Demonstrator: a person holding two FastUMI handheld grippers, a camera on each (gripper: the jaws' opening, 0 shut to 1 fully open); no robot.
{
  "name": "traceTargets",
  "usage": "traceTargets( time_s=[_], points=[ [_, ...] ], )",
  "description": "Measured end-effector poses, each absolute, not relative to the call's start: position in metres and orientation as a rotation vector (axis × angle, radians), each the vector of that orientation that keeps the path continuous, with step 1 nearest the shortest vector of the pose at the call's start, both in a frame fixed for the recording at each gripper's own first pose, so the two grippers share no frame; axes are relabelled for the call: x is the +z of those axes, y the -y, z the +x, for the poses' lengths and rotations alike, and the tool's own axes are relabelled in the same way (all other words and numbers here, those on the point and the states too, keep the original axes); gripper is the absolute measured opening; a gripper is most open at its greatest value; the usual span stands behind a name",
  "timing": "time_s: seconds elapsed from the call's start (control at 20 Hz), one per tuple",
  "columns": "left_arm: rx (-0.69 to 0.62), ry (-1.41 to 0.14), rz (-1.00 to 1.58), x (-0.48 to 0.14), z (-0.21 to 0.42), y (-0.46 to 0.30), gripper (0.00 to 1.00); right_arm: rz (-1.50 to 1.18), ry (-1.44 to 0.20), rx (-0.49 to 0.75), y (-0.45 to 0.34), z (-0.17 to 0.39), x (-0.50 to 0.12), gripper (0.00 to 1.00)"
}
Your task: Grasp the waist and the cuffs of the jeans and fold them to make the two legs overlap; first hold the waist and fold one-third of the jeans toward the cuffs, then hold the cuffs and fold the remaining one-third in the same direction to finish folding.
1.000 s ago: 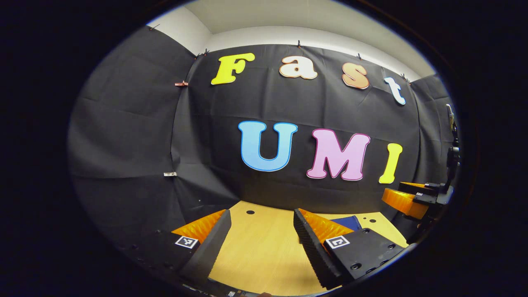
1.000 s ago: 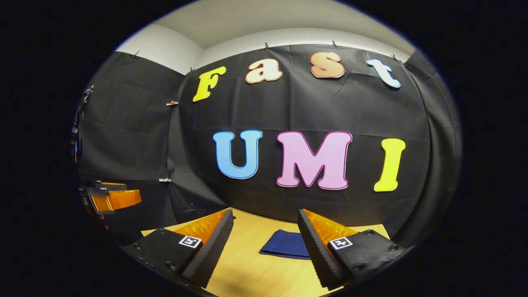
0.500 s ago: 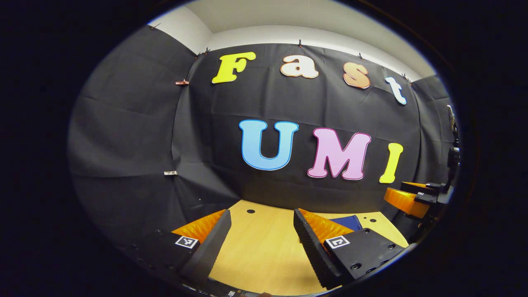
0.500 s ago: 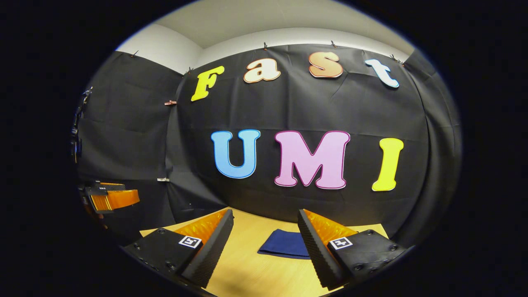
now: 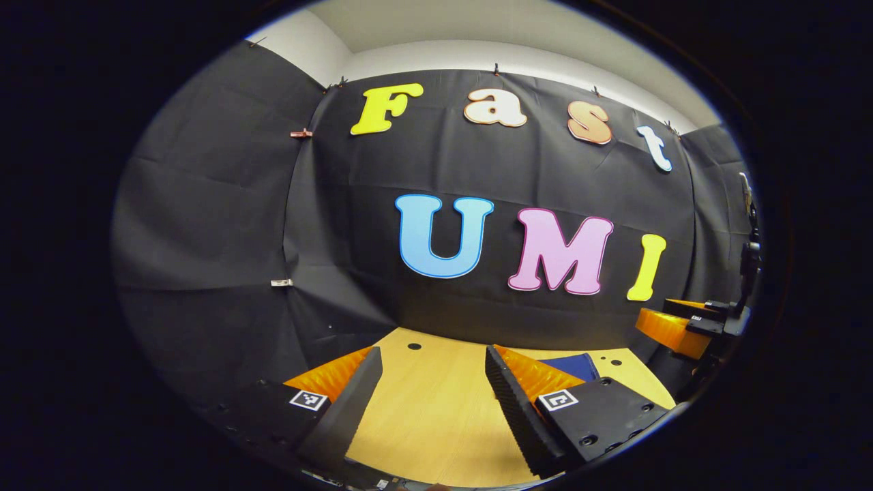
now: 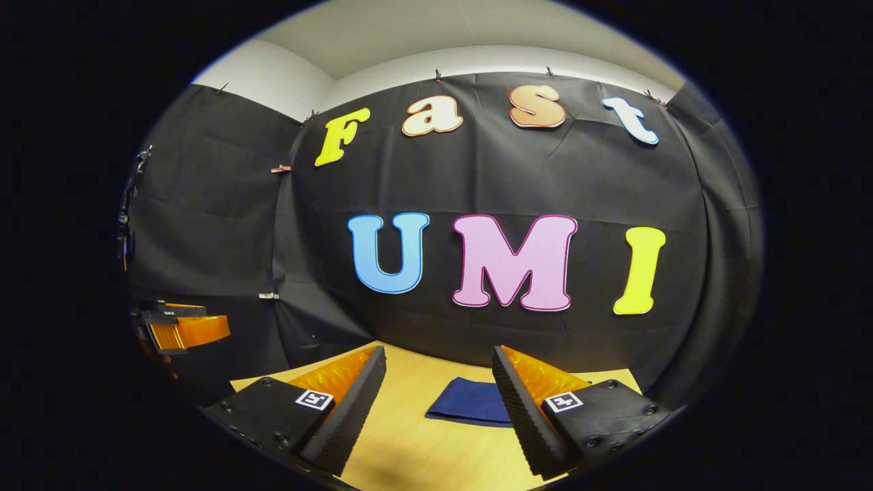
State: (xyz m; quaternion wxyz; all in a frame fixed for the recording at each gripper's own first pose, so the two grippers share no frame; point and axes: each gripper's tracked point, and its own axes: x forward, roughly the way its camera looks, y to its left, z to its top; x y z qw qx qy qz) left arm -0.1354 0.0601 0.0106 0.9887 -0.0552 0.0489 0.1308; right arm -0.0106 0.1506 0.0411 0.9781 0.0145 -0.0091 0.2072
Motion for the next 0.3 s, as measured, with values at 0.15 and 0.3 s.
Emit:
traceTargets(
  time_s=[0.15,0.3],
  points=[
    [0.26,-0.098,-0.114,0.0098,-0.1366,-0.0606,0.96,0.038,0.013,0.415,-0.1503,-0.0117,0.0399,0.96],
    [0.248,-0.1,-0.119,0.0087,-0.1347,-0.0569,0.96,0.028,0.013,0.411,-0.1492,-0.0133,0.0391,0.96]
  ],
)
